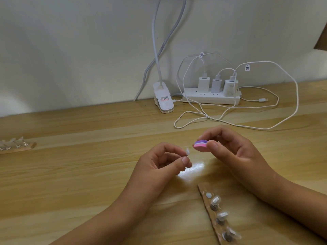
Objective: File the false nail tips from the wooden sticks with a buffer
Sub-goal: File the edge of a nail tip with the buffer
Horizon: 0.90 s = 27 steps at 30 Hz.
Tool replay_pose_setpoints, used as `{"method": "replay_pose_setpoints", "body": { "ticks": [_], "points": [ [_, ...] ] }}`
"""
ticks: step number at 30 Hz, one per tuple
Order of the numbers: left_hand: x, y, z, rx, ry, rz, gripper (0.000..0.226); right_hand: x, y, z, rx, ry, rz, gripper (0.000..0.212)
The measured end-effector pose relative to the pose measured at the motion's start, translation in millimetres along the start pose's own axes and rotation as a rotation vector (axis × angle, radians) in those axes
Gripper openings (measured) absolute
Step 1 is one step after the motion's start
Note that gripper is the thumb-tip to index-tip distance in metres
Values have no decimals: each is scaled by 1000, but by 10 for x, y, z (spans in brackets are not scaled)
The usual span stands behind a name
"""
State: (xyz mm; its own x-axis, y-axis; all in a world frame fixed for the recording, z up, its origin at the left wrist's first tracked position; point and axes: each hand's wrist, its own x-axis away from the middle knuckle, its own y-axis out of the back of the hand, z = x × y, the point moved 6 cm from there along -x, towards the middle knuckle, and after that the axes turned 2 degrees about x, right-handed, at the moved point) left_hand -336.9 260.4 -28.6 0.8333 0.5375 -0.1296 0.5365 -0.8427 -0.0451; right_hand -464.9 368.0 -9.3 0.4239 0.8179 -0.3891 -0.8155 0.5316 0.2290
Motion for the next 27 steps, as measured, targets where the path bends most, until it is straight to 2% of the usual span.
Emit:
{"method": "replay_pose_setpoints", "body": {
  "ticks": [8, 11, 13, 15, 18, 21, 25, 27],
  "points": [
    [11, -7, 21, -79, -14, -8, 10, 27, -67, -23, 51, -23, 97, 26],
    [7, -5, 19, -90, -31, -10, 14, 40, -68, 32, 118, 67, 82, 23],
    [4, -1, 23, -94, -41, -18, 18, 29, -55, 13, 132, 52, 68, 24],
    [2, -7, 27, -88, -49, -22, 12, 27, -48, 2, 124, 34, 64, 26],
    [1, -3, 20, -104, -72, -33, 11, 49, -78, 64, 214, 152, 86, 24],
    [2, 11, 27, -111, -77, -43, 12, 31, -54, 25, 220, 112, 64, 27],
    [20, -3, 11, -102, -82, -17, 14, 54, -92, 90, 263, 234, 91, 25],
    [19, 6, 11, -110, -82, -22, 14, 34, -76, 38, 215, 140, 86, 22]
  ]
}}
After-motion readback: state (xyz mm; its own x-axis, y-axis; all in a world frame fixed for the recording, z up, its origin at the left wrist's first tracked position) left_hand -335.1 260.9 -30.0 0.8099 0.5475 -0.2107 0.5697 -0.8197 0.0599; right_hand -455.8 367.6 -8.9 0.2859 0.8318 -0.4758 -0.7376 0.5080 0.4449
